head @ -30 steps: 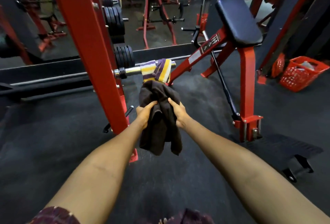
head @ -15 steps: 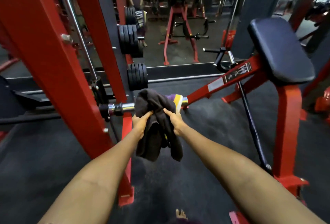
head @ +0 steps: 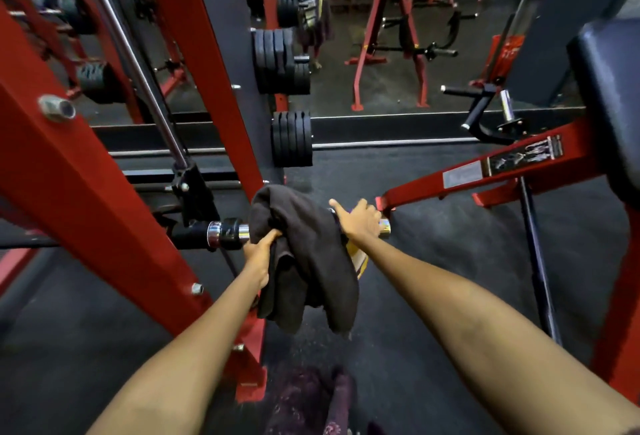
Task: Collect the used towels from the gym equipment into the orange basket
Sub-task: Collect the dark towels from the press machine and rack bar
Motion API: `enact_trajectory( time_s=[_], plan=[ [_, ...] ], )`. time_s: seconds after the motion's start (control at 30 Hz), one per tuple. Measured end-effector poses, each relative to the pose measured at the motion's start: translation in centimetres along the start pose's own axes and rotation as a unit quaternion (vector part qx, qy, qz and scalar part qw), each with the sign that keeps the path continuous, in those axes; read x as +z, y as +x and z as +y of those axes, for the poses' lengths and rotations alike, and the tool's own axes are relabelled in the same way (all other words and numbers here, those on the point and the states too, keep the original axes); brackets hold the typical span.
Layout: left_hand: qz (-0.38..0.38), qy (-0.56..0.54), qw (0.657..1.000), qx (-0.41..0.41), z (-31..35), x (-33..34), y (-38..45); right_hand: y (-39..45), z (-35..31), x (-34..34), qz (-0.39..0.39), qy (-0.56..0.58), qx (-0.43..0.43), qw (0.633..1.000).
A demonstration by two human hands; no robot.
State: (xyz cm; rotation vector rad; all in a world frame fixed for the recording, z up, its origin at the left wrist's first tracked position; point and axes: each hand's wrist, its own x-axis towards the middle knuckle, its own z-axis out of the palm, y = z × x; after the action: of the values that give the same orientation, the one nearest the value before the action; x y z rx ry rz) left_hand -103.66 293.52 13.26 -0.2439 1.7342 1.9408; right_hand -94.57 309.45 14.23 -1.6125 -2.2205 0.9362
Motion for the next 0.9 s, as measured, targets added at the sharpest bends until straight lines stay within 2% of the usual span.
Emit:
enact_trajectory(
  time_s=[0.07, 0.23, 0.33, 0.47, 0.57, 0.63, 0.77, 0.83, 0.9],
  plan=[
    [0.014, 0.009, 1.0, 0.005, 0.2, -0.4, 0.3, 0.4, -0.9, 0.4, -0.051, -0.085, 0.023, 0.995],
    [0.034, 0.047, 0.998, 0.021, 0.1, -1.0, 0.6, 0.9, -3.2, 2.0, -0.081, -0.161, 0.058, 0.982],
    [0.039, 0.06, 0.997, 0.013, -0.2, -1.2, 1.0, 1.4, -3.9, 1.9, -0.102, -0.157, 0.07, 0.98],
    [0.03, 0.088, 0.995, 0.022, -0.6, -1.1, 1.6, 1.7, -3.7, 1.9, -0.1, -0.114, 0.039, 0.988],
    [0.031, 0.091, 0.995, 0.024, -0.8, -0.9, 1.7, 0.8, -3.1, 2.5, -0.059, -0.029, -0.01, 0.998],
    [0.037, 0.092, 0.995, 0.025, -0.9, -0.7, 1.8, 0.5, -2.7, 2.6, -0.046, 0.076, -0.025, 0.996],
    [0.05, 0.082, 0.995, 0.029, -1.0, -0.3, 1.8, 0.8, -1.8, 2.5, 0.004, 0.277, 0.093, 0.956],
    [0.056, 0.088, 0.994, 0.03, -1.0, -0.2, 1.6, 0.4, -1.7, 2.4, 0.017, 0.352, 0.16, 0.922],
    [0.059, 0.092, 0.994, 0.026, -0.9, -0.1, 1.4, -0.5, -2.1, 2.3, 0.035, 0.42, 0.19, 0.887]
  ],
)
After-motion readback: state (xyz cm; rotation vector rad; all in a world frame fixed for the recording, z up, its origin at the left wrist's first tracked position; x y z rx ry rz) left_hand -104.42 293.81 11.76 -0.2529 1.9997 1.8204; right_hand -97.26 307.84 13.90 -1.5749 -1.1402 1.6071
